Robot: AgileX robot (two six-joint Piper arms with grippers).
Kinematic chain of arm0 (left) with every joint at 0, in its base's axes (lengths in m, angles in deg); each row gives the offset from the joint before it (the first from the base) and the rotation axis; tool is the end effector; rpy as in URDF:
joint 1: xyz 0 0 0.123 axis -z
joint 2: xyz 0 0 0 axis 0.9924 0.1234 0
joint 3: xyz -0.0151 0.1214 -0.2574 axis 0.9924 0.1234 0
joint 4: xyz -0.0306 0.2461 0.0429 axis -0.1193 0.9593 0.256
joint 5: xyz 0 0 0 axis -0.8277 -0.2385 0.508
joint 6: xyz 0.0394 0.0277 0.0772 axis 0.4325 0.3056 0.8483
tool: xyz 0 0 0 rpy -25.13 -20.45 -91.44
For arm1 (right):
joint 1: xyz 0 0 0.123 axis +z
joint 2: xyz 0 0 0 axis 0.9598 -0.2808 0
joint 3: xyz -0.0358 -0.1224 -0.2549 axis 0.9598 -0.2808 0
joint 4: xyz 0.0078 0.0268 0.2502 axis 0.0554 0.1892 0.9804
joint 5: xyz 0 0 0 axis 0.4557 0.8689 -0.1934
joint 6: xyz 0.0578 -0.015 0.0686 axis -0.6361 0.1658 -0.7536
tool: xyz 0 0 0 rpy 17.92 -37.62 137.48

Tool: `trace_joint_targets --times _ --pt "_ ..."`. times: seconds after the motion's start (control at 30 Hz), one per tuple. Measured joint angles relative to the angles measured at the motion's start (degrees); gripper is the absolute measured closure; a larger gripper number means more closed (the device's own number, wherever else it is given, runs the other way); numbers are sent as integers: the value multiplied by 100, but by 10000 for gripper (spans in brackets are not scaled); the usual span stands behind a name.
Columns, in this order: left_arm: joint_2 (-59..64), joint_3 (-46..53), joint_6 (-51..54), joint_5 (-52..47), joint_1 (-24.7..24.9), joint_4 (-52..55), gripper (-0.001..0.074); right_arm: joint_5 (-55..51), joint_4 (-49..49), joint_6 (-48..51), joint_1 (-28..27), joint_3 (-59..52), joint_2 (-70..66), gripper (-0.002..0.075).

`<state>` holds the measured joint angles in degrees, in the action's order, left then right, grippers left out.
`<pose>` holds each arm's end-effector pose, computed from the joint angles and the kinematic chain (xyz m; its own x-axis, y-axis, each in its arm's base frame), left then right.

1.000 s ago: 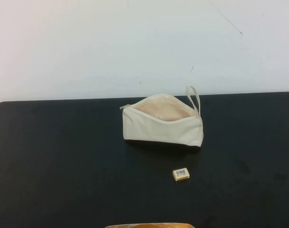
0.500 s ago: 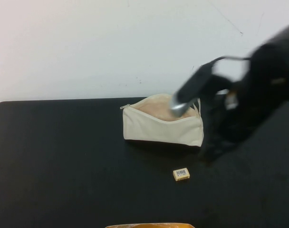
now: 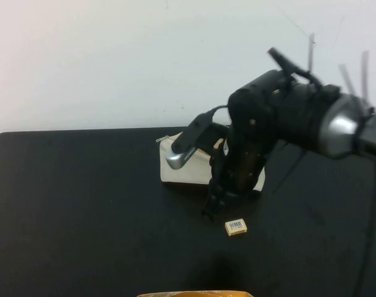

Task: Put eraser into pencil case
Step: Pick up the eraser from the table

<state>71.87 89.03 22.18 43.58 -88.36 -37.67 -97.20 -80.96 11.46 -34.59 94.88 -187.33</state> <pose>0.0537 0.0020 0.1765 -0.2419 -0.1683 -0.9556 -0.0981 0.9840 -0.1485 0.3434 0.2756 0.2361 -0.5064 -0.7949 -0.3342 -0.8094 0.5719 -0.1338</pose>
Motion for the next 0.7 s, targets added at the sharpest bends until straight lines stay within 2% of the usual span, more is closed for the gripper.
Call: trace_joint_targets --times 0.1,0.17,0.27,0.4,0.7 --pt "0 0 0 0 0 0 736 -118 0 -189 -13 172 -306 487" --pt "0 0 0 0 0 0 736 -144 13 -630 -51 256 -496 339" --pt "0 0 0 0 0 0 736 -202 61 -1360 -180 268 -695 210" --pt "0 0 0 0 0 0 736 -349 117 -1802 -379 268 -868 186" --pt "0 0 0 0 0 0 736 -34 703 -1895 -455 304 -1253 230"
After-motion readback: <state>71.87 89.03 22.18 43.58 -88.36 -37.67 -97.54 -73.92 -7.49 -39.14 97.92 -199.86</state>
